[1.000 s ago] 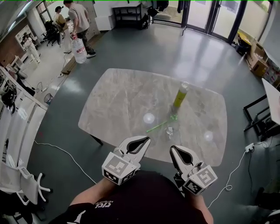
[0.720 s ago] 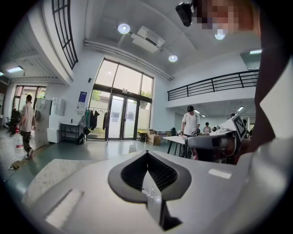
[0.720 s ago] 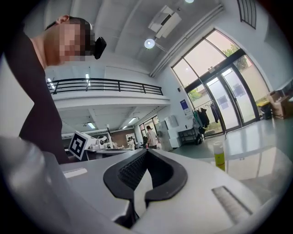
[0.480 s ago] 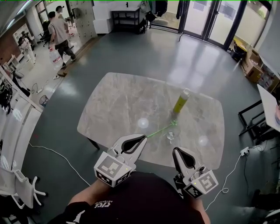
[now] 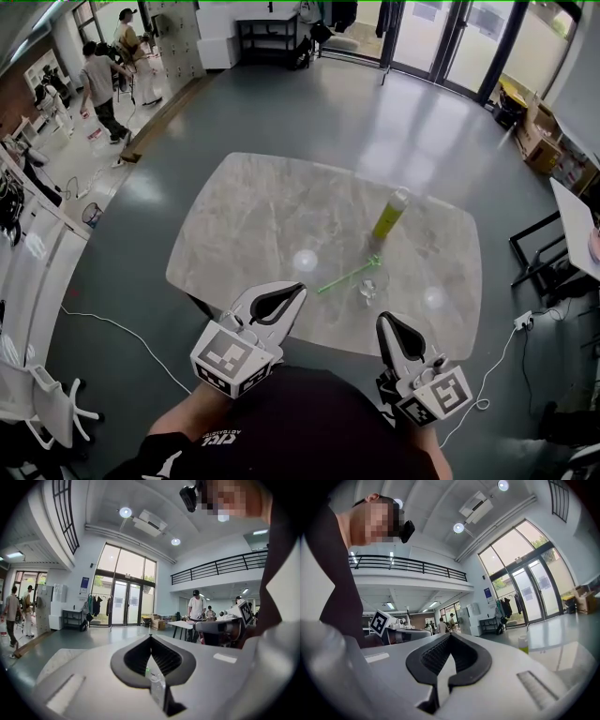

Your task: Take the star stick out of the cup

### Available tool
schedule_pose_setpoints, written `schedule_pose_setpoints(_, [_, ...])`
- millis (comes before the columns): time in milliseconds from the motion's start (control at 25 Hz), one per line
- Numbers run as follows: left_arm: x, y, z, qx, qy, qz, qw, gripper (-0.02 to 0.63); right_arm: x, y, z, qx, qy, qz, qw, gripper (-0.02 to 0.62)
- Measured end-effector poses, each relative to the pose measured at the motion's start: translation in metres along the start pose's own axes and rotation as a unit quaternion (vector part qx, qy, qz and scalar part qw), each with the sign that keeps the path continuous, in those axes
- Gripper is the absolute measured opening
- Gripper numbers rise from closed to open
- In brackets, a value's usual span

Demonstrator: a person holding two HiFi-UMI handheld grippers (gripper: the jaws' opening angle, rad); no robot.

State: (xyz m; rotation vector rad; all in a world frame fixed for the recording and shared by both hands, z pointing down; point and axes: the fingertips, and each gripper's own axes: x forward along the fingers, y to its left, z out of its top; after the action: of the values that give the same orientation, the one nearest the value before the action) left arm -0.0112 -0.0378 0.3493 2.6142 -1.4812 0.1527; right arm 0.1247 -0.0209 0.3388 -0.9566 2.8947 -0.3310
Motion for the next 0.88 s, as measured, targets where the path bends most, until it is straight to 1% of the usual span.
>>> schedule_pose_setpoints(120, [-0.001, 0.001, -0.005, -0.008, 0.008, -0.001, 0.9999, 0.003, 0.002, 0.002, -0.002, 0.0, 0.003, 0.0, 1.0, 0.012])
schedule_pose_setpoints(280, [-0.001, -0.009, -0.014, -0.015, 0.016, -0.015, 0.9996, 0.003, 0.003, 0.005, -0.006, 0.001, 0.007, 0.002, 1.0, 0.012])
schedule_pose_setpoints(400, [-0.001, -0.011, -0.021, -0.023, 0.022, -0.017, 0.9994, 0.003, 0.003, 0.009, -0.009, 0.001, 0.009, 0.006, 1.0, 0.012])
schedule_pose_setpoints(880, [-0.007, -0.004, -0.023, -0.027, 0.026, -0.024, 0.999, 0.003, 0.008, 0.018, -0.018, 0.009, 0.019, 0.001, 1.0, 0.012])
